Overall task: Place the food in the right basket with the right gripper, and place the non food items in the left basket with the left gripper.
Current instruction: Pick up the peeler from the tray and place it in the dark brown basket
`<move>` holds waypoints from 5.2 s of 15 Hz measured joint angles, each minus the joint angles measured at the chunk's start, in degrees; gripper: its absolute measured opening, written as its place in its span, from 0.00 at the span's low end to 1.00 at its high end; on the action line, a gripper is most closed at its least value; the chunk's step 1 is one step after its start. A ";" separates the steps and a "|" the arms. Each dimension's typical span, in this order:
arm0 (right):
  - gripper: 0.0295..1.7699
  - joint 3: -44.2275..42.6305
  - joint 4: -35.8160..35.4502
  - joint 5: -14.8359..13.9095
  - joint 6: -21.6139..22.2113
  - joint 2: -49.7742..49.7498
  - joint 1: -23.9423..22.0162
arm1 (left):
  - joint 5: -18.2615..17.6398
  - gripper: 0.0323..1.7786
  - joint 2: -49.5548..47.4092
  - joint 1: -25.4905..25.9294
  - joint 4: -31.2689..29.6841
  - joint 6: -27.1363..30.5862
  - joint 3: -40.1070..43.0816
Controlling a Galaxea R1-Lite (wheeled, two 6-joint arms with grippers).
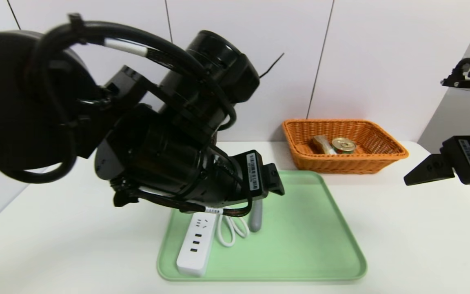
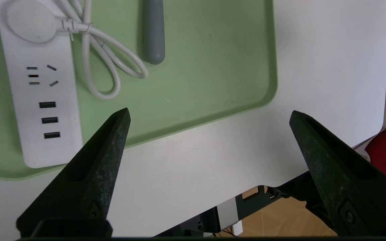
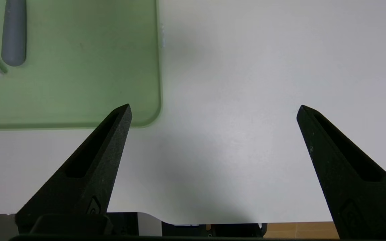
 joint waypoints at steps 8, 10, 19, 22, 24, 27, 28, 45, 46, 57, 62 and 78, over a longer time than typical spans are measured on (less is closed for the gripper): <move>0.96 0.39 -0.29 3.19 -0.63 -0.13 -5.51 | -0.30 0.95 10.25 0.20 0.56 -9.51 -7.12; 0.96 0.44 -0.33 3.36 -0.67 -0.02 -6.05 | -0.02 0.95 11.72 0.45 1.02 -9.02 -7.51; 0.96 0.74 -0.40 3.73 -0.83 0.06 -7.39 | 0.34 0.95 13.42 1.74 1.19 24.78 -7.59; 0.96 0.72 -0.38 3.72 -0.80 0.17 -7.80 | 0.17 0.95 15.69 2.10 1.77 29.11 -9.90; 0.96 0.72 -0.40 3.75 -1.00 0.22 -8.63 | -0.05 0.95 18.25 2.18 4.34 28.53 -14.64; 0.96 0.72 -0.40 3.78 -1.30 0.37 -9.76 | -0.16 0.95 22.54 2.55 7.06 26.16 -18.97; 0.96 0.74 -0.40 3.86 -1.49 0.46 -10.03 | -0.18 0.95 23.70 2.96 7.06 25.61 -19.30; 0.97 1.10 -0.41 4.14 -2.07 0.94 -10.37 | 1.11 0.95 29.51 5.05 6.01 24.03 -19.63; 0.97 1.10 -0.40 4.13 -2.07 0.94 -10.37 | 1.60 0.95 29.68 5.02 5.99 24.03 -19.63; 0.97 0.80 -0.41 4.13 -2.12 0.61 -10.26 | 3.75 0.86 30.27 4.69 6.70 24.04 -19.49; 0.97 0.74 -0.44 4.14 -2.12 0.04 -10.29 | 5.85 0.50 30.67 3.97 8.86 24.53 -19.25; 0.97 0.79 -0.49 4.24 -2.21 -1.18 -10.31 | 2.88 0.16 19.91 0.56 -2.61 23.95 -19.22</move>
